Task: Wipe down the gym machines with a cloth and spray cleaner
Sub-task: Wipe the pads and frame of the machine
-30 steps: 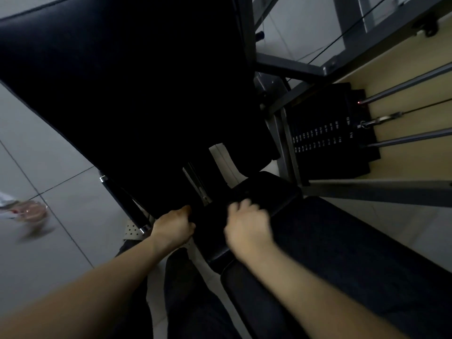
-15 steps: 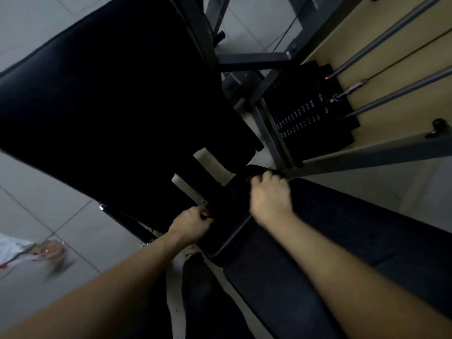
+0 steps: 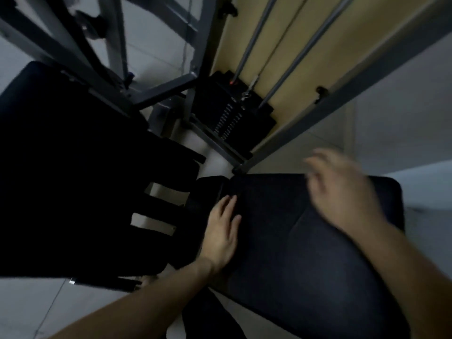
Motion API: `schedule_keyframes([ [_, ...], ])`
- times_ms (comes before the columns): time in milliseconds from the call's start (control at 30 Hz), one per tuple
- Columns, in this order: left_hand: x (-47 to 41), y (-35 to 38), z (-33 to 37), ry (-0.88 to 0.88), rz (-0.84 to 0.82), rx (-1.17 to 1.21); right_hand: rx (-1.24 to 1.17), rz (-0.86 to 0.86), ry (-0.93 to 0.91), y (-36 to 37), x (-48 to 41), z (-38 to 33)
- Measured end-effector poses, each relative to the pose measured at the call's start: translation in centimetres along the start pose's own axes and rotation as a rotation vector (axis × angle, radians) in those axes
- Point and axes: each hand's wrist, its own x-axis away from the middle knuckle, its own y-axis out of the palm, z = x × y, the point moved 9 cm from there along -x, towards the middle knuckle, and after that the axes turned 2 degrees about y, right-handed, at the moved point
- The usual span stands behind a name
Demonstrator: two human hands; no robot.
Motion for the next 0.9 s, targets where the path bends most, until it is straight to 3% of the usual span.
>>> schedule_keyframes([
  [67,-1.7,0.0,-1.1,-0.022,0.052,-0.018,0.079,0.087,0.304,-3.5,1.9,7.6],
  [100,-2.8,-0.3,-2.0,-0.066,0.087,-0.005,0.027,0.051,0.446,-3.6,3.1,10.2],
  [200,-6.0,-0.5,-3.5,-0.215,0.170,0.004,-0.394,0.026,0.743,-1.3,5.5,13.5],
  [400,-8.7,-0.2,-0.9,-0.464,0.358,0.148,-0.458,0.157,0.739,-1.5,5.2,13.5],
  [533,-8.4,2.1,8.9,-0.258,0.278,0.257,-0.706,0.206,0.762,-1.6,5.4,13.3],
  [667,-4.5,8.2,22.3,0.058,0.086,0.325,-0.902,0.209,0.894,-2.0,6.4,13.5],
  [767,-0.8,11.6,28.1,0.192,-0.063,0.347,-1.070,0.164,0.945,-0.9,6.9,14.1],
  [833,-0.4,11.2,28.9,0.350,-0.096,0.211,-1.089,0.131,0.937,0.2,6.6,14.4],
  [900,0.2,10.3,28.2,0.614,-0.102,-0.071,-1.100,0.121,0.930,0.0,6.9,14.4],
])
